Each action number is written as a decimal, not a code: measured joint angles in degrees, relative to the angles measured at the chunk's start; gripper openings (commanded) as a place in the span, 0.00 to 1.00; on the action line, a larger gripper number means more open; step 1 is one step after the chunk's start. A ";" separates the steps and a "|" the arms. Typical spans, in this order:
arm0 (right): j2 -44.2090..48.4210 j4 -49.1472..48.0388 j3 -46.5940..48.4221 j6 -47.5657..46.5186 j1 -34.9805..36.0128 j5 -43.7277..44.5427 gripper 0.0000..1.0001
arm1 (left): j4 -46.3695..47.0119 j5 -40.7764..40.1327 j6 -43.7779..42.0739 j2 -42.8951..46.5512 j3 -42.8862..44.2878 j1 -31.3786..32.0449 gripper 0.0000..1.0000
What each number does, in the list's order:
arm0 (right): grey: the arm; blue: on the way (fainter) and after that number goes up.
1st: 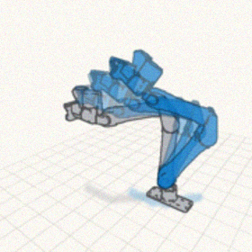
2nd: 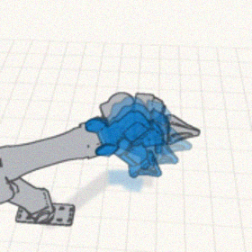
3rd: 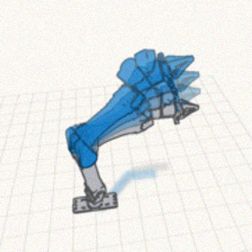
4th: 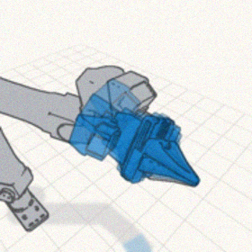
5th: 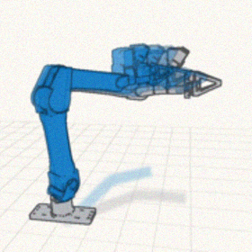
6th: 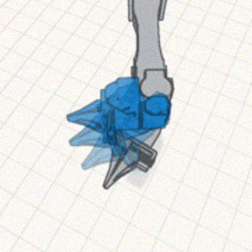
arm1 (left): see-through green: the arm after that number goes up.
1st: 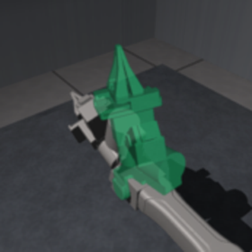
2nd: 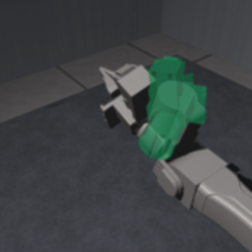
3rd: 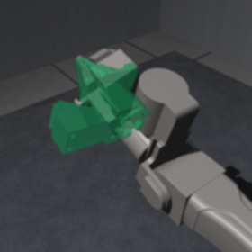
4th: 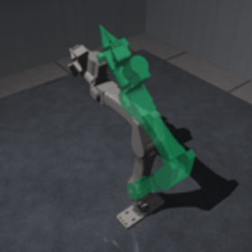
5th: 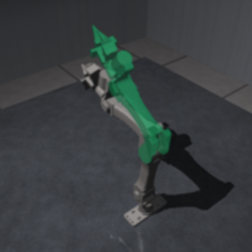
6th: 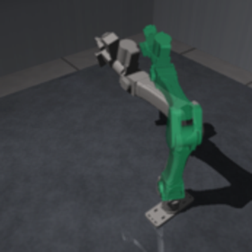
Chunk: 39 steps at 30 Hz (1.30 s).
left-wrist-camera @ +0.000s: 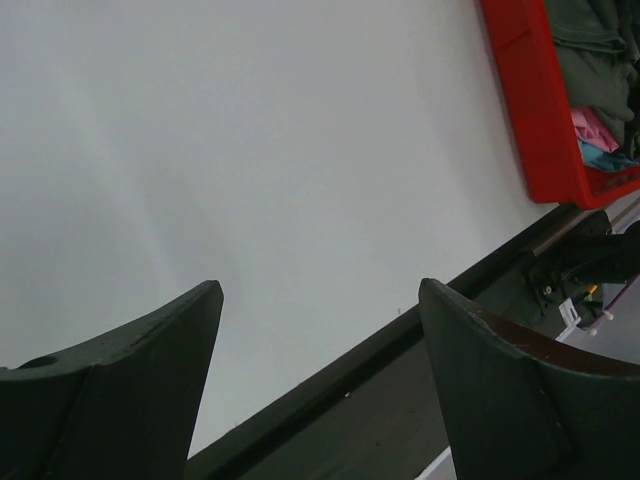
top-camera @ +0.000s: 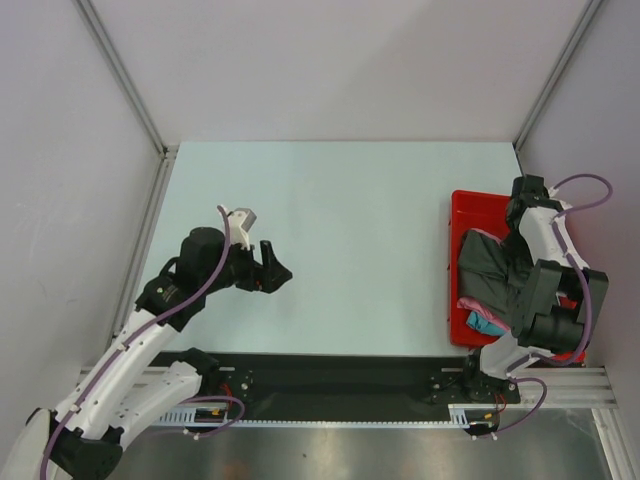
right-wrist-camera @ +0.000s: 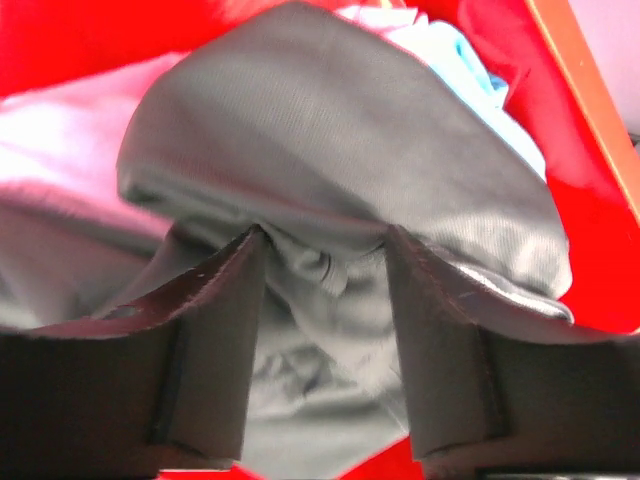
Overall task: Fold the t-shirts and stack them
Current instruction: Grab the tshirt from the pile, then move the tshirt to the center of the board
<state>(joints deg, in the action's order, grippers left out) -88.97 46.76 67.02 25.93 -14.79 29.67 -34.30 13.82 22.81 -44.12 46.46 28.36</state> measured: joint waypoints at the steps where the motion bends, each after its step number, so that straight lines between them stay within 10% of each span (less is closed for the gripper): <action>1: -0.68 -0.83 -0.31 -0.63 -0.11 0.70 0.28 | -0.28 0.17 -0.44 -0.11 0.07 0.02 0.85; 3: -1.92 -2.23 -0.90 -1.14 -0.39 1.68 0.00 | -0.92 0.39 -0.92 -0.11 0.07 0.02 0.85; 15: 3.04 1.11 20.85 0.48 3.56 6.75 0.00 | -5.05 2.58 1.92 5.44 0.44 0.00 0.77; 26: 11.61 -7.04 58.58 -5.38 40.70 8.68 0.00 | -9.42 2.29 12.22 18.86 2.91 0.00 0.78; 36: 13.62 -11.69 58.12 1.20 59.95 -4.20 0.00 | -14.45 -4.00 14.69 21.42 13.53 0.00 0.85; 38: 15.10 -12.39 51.06 4.39 60.06 -10.03 0.06 | -15.39 -5.40 14.25 21.42 16.59 0.00 0.88; 39: 15.37 -12.22 47.56 5.95 60.13 -13.27 0.30 | -15.76 -5.88 14.12 21.42 17.75 0.00 0.88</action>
<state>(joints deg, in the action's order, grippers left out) -73.60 34.54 114.59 31.88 45.34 16.40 -50.06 7.94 36.93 -22.70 64.20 28.36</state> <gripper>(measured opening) 0.040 0.866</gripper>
